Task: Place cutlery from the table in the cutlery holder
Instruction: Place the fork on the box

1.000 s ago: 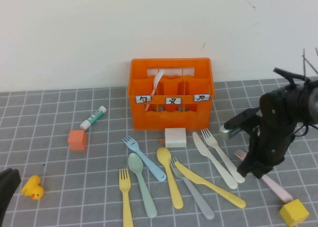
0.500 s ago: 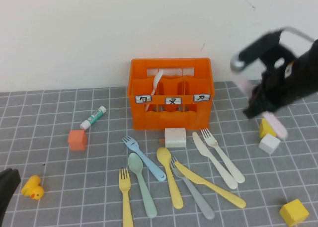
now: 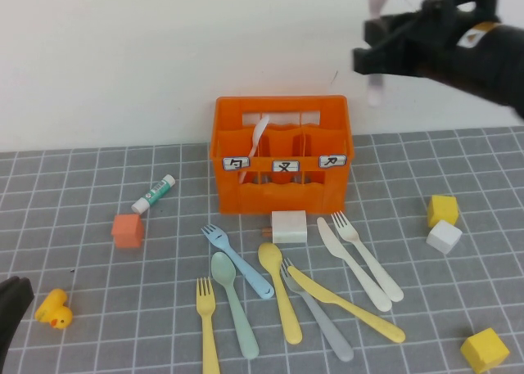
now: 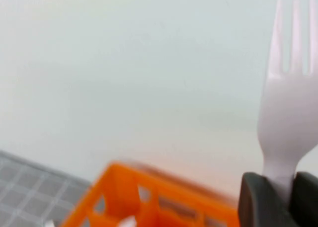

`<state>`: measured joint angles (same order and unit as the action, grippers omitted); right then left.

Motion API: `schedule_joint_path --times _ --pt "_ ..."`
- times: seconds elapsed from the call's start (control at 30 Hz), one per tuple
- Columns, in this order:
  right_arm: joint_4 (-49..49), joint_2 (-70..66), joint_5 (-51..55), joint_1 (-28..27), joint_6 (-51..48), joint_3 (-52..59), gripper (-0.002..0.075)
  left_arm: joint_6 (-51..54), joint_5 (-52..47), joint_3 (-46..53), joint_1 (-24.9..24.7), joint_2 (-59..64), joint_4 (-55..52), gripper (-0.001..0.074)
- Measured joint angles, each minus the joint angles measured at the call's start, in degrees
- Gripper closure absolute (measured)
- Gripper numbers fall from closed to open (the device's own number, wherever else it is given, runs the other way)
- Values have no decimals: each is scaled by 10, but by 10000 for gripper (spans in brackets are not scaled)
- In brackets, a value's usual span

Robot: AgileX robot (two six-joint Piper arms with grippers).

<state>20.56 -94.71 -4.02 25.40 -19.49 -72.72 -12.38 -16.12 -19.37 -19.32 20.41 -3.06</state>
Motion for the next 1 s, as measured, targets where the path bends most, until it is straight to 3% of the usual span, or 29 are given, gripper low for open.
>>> schedule_joint_path --times 0.3,0.5,0.87,0.93,1.0 --pt "-62 -106 -228 79 0 0 611 0 0 0 0 0 -1 736" --pt "-98 -199 -375 97 16 0 611 -1 1 0 0 0 -1 736" --pt "-151 -288 -421 97 42 0 609 -1 2 0 0 0 -1 736" --pt "-152 -295 -421 97 63 0 557 -1 2 0 0 0 -1 736" --pt "-152 -300 -421 97 88 0 446 -1 2 0 0 0 -1 736"
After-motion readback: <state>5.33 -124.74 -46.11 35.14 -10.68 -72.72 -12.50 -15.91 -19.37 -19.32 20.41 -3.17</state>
